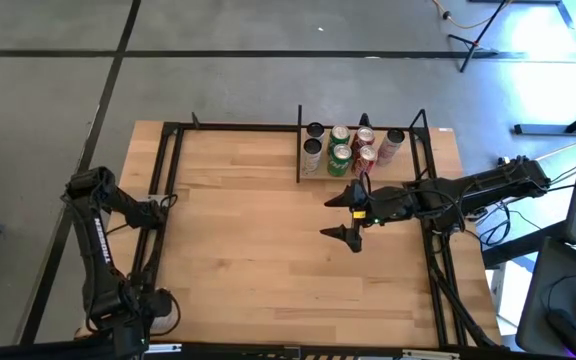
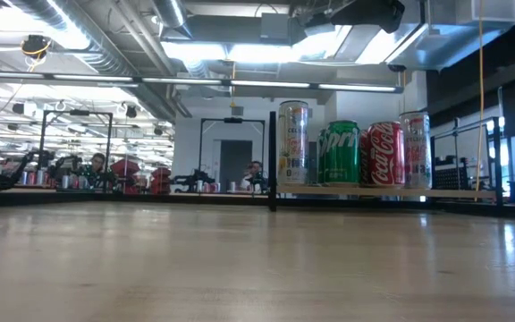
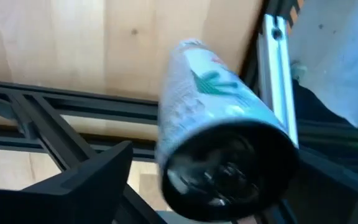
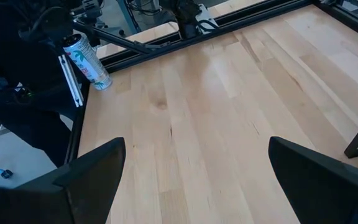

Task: Place canned beverage on shelf
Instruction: Put the white-pink soda can on the shelf aligned with the other white-pink soda can

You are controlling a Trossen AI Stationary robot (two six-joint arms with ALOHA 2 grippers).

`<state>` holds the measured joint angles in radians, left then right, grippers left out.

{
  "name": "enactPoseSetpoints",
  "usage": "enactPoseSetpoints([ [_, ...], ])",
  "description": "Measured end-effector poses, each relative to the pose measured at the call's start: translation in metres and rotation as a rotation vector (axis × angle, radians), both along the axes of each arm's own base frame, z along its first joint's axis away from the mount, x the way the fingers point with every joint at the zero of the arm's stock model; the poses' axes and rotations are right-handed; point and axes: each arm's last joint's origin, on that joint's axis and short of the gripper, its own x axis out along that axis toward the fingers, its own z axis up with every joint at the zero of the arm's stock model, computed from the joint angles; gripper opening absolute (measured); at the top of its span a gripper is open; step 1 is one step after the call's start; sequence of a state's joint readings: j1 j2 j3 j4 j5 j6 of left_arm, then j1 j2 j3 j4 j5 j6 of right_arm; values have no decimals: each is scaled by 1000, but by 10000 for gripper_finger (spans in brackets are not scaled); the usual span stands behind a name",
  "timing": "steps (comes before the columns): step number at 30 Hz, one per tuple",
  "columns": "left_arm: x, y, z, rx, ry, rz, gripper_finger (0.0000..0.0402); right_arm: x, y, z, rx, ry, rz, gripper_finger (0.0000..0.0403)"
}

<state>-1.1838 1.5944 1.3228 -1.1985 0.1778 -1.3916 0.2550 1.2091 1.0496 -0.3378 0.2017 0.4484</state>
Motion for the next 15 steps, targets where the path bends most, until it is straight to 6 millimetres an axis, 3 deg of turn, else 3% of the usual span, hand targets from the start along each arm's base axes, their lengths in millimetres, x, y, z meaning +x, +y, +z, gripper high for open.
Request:
enactPoseSetpoints([
  [10,14,7,-3,17,-26,60,233,0,0,0,-5,-3,5,380],
  [15,35,14,3,15,-99,71,227,-2,2,-2,-4,28,22,380],
])
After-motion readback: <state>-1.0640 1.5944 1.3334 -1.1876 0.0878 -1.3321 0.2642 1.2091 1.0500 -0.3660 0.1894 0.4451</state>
